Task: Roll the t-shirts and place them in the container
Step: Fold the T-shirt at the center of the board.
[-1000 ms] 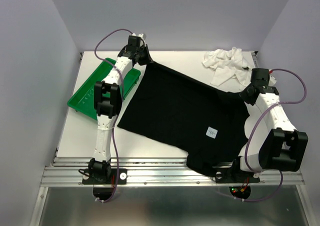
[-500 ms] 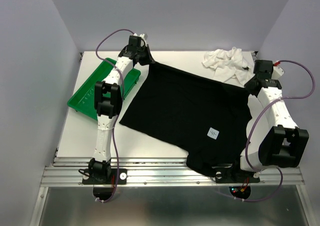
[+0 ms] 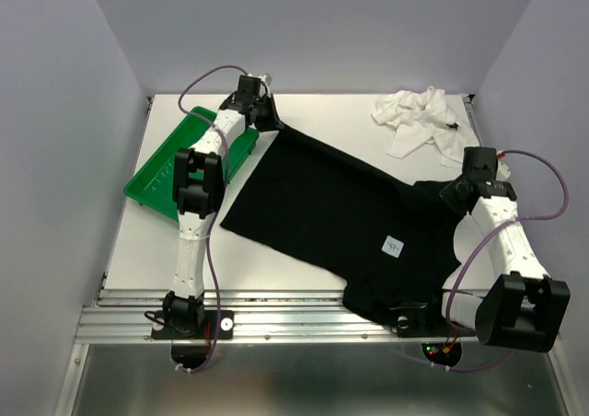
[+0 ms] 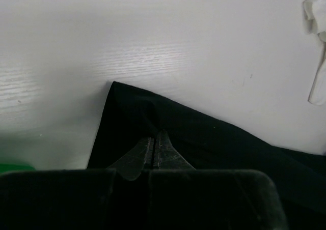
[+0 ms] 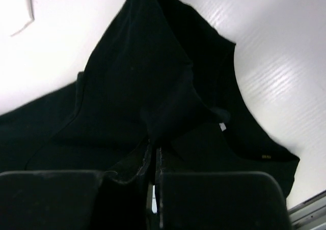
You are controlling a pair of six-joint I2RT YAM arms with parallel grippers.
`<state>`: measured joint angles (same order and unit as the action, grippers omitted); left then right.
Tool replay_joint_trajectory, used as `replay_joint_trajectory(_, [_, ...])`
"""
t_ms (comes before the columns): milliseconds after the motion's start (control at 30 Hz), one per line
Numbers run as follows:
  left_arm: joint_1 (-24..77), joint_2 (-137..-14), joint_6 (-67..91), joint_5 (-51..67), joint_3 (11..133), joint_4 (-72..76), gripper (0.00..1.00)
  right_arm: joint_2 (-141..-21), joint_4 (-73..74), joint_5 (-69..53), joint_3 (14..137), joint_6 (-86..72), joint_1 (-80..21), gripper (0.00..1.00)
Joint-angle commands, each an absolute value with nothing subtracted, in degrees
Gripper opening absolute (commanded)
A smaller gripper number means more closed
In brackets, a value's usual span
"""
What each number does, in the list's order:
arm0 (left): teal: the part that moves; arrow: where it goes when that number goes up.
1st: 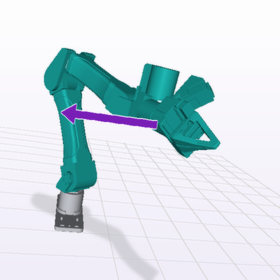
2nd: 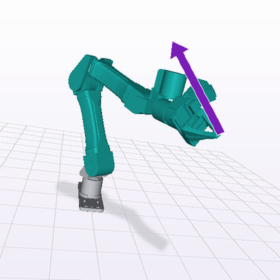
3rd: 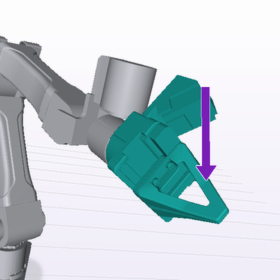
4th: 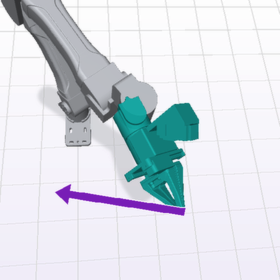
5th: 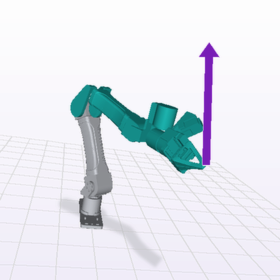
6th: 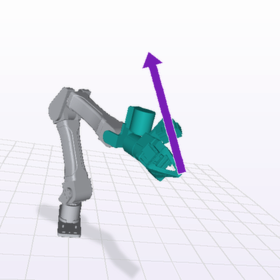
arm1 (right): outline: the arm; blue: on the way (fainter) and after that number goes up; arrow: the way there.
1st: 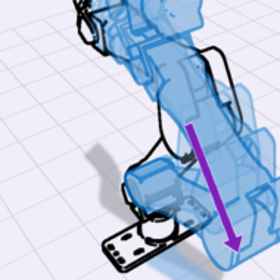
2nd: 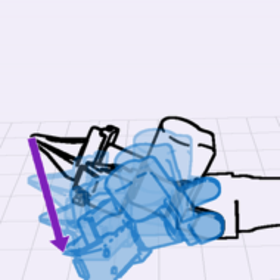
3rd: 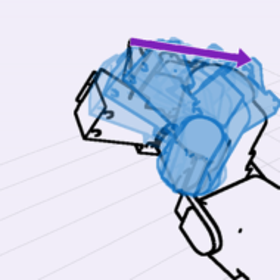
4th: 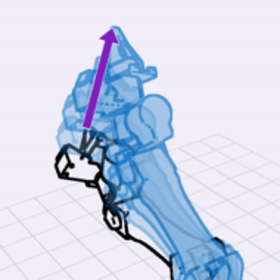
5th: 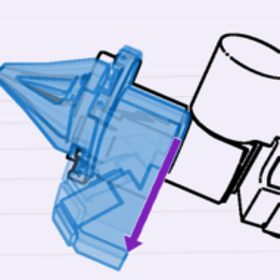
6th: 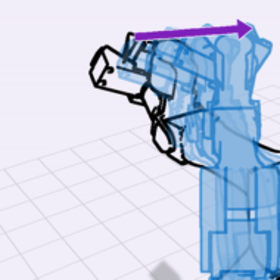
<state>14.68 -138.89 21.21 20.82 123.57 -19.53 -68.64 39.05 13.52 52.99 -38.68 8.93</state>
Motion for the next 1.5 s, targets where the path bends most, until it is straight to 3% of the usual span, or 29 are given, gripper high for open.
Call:
replay_joint_trajectory(0, [13.8, -131.3, 18.5, 17.8, 121.0, -19.0, 0.00, -64.6, 43.2, 11.5, 50.4, -40.9, 9.4, 0.01])
replay_joint_trajectory(367, [13.8, -126.3, 13.2, 17.0, 121.4, -27.7, 0.00, -57.9, 50.4, 8.2, 48.3, -43.3, 9.4, 0.01])
replay_joint_trajectory(767, [14.1, -116.3, 12.7, 16.0, 104.3, -28.3, 0.00, -52.6, 55.8, 2.2, 45.7, -43.2, 9.4, 0.01])
replay_joint_trajectory(833, [14.1, -114.3, 12.6, 15.0, 100.4, -28.0, 0.00, -51.8, 56.3, 0.5, 44.5, -42.9, 9.4, 0.03])
replay_joint_trajectory(867, [14.0, -113.7, 12.5, 14.4, 99.4, -28.2, 0.00, -51.3, 56.6, 0.5, 44.1, -42.8, 9.4, 0.10])
replay_joint_trajectory(967, [14.1, -112.2, 12.3, 13.4, 97.0, -29.3, 0.28, -49.8, 57.6, -2.7, 42.6, -42.2, 9.4, 0.21])
replay_joint_trajectory(1000, [14.0, -111.5, 12.4, 13.1, 96.5, -29.4, 0.53, -49.1, 58.3, -3.3, 42.5, -41.6, 9.4, 0.30])
replay_joint_trajectory(1067, [14.1, -110.7, 12.5, 13.1, 96.9, -29.5, 0.68, -48.4, 59.7, -2.4, 43.0, -41.0, 9.4, 0.52])
replay_joint_trajectory(1100, [14.3, -110.7, 12.7, 13.3, 97.7, -29.6, 0.73, -48.3, 60.1, -1.9, 43.4, -40.3, 9.4, 0.58])
replay_joint_trajectory(1133, [14.5, -110.6, 12.9, 13.3, 98.3, -29.7, 0.74, -48.1, 60.5, -1.3, 44.6, -40.1, 9.4, 0.66])
replay_joint_trajectory(1300, [17.5, -111.2, 13.4, 13.3, 102.3, -30.1, 0.73, -49.3, 60.7, 3.2, 49.6, -39.6, 9.4, 0.67])
replay_joint_trajectory(1400, [20.4, -112.9, 13.7, 13.4, 103.4, -30.1, 0.71, -52.5, 58.1, 5.2, 52.0, -39.5, 9.4, 0.57])
replay_joint_trajectory(1467, [21.8, -114.3, 14.0, 13.4, 104.6, -29.7, 0.69, -54.7, 55.7, 7.6, 53.6, -39.4, 9.4, 0.44])
